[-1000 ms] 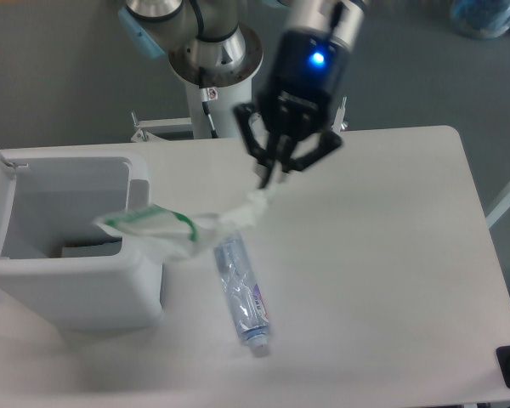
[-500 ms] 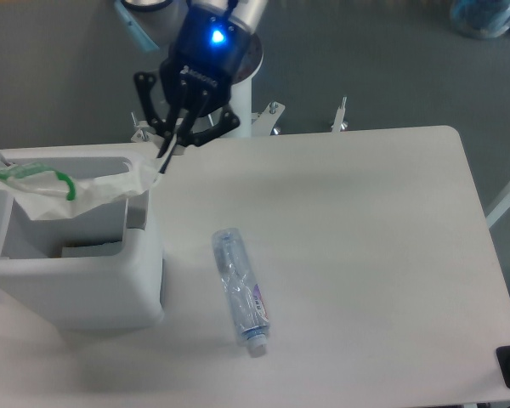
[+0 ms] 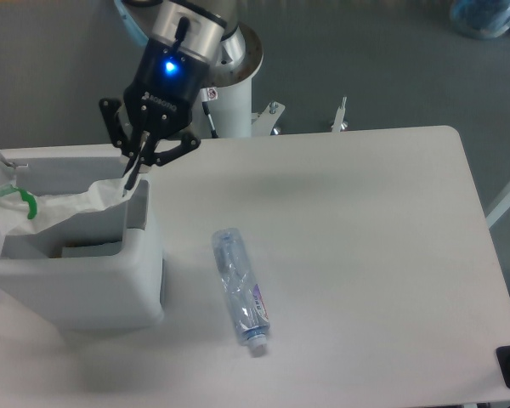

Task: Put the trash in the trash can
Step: 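Lift the bag and carry it over the trash bin, then lower the bag into the bin and open the gripper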

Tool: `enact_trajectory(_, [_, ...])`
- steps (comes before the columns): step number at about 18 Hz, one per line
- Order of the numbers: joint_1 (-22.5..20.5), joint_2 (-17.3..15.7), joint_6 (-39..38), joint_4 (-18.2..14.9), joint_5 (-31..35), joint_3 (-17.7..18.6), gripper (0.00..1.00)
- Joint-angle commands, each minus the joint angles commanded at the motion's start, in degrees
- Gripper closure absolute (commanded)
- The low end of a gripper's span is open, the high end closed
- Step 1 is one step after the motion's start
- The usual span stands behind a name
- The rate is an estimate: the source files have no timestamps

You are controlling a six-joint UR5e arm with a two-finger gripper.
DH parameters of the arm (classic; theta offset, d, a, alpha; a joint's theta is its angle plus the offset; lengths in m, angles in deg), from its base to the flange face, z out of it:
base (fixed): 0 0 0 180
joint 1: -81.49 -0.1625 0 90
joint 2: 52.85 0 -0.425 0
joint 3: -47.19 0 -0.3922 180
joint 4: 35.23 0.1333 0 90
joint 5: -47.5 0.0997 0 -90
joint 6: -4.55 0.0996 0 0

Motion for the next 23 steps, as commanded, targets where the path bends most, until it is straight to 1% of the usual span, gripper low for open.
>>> enact_trajectory(2, [1.84, 0.44, 1.68, 0.09, 1.49, 0.26, 1.0])
enact_trajectory(4, [2.9, 0.53, 5.19, 0.0, 2.55, 0.26, 1.0])
enact_trajectory(7, [4.4, 1.49, 10.2, 0.0, 5.18, 0.35, 1.0])
enact_trajectory(8, [5.62, 2.37, 11.26, -0.17, 6.85, 0.53, 1.0])
enact_trajectory(10, [6.86, 3.86, 12.58, -0.09, 9.75, 0.7, 1.0])
enact_trajectory(12, [8.0, 5.01, 13.38, 0.0, 10.47, -0.17, 1.0])
enact_trajectory(14, [8.27, 5.1, 13.38, -0.35, 10.55, -1.31, 1.0])
enact_trajectory(19, [9.32, 5.19, 13.99, -0.44, 10.64, -0.44, 1.0])
enact_trajectory(20, [9.67, 5.19, 14.0, -0.35, 10.64, 0.0, 0.93])
enact_trajectory(22, [9.85, 4.93, 13.73, -0.35, 10.55, 0.18, 0.83])
enact_trajectory(23, [9.85, 4.66, 13.65, -0.26, 10.47, 0.0, 0.71])
